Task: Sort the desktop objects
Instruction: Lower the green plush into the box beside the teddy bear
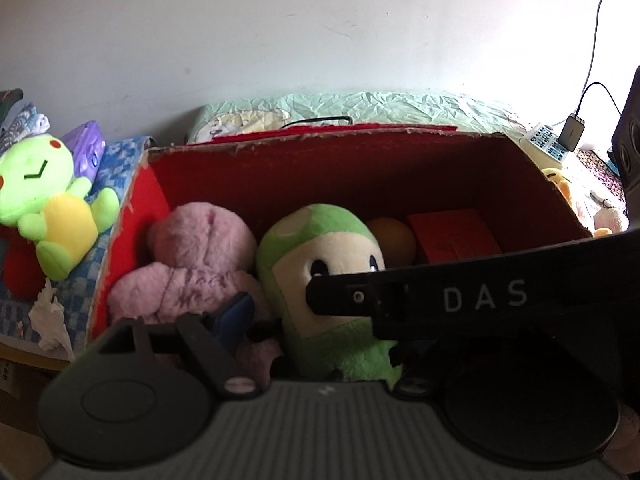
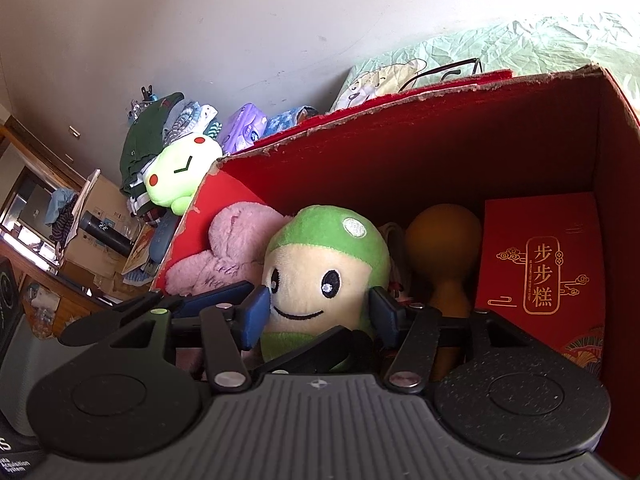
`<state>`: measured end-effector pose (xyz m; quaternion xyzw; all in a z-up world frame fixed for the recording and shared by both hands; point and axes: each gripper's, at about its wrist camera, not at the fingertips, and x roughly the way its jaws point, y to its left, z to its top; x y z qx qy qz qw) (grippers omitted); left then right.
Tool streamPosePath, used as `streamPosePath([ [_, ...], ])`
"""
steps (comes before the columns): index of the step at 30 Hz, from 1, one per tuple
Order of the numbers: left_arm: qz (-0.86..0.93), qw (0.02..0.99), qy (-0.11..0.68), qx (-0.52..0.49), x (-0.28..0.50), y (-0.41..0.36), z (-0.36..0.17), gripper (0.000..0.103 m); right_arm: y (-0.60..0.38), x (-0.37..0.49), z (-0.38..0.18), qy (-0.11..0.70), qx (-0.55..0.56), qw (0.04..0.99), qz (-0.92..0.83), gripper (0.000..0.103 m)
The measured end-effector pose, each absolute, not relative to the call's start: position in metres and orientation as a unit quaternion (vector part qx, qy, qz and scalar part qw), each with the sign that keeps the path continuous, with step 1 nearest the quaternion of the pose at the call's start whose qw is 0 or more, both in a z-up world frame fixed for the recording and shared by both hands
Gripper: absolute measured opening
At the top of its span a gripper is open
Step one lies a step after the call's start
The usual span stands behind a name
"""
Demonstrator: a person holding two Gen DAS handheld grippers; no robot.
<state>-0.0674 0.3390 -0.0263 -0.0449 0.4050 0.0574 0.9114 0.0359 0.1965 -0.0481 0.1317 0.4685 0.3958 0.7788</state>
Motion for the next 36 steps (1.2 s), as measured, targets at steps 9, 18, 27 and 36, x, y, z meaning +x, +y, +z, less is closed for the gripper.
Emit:
streamPosePath([
  [9, 0.065, 0.902, 0.424, -0.045, -0.0614, 0.3360, -0.0229, 0.082, 0.1930, 0.0385, -0.0502, 0.480, 0.142, 0.770, 0.395, 0.063],
  [18, 0.069, 0.898, 0.433, -0.037, -0.0591, 0.3336, -0.0234, 0.083, 0.1910, 0.0387, -0.0513, 0.481, 0.139, 0.768, 0.399, 0.064],
  [27, 0.072, 0.895, 0.438, -0.037, -0.0593, 0.3353, -0.0219, 0.082, 0.1898, 0.0403, -0.0522, 0.488, 0.146, 0.764, 0.395, 0.066],
  [36, 0.073, 0.894, 0.440, -0.038, -0.0606, 0.3349, -0.0207, 0.082, 0.1889, 0.0345, -0.0450, 0.487, 0.135, 0.776, 0.378, 0.066],
])
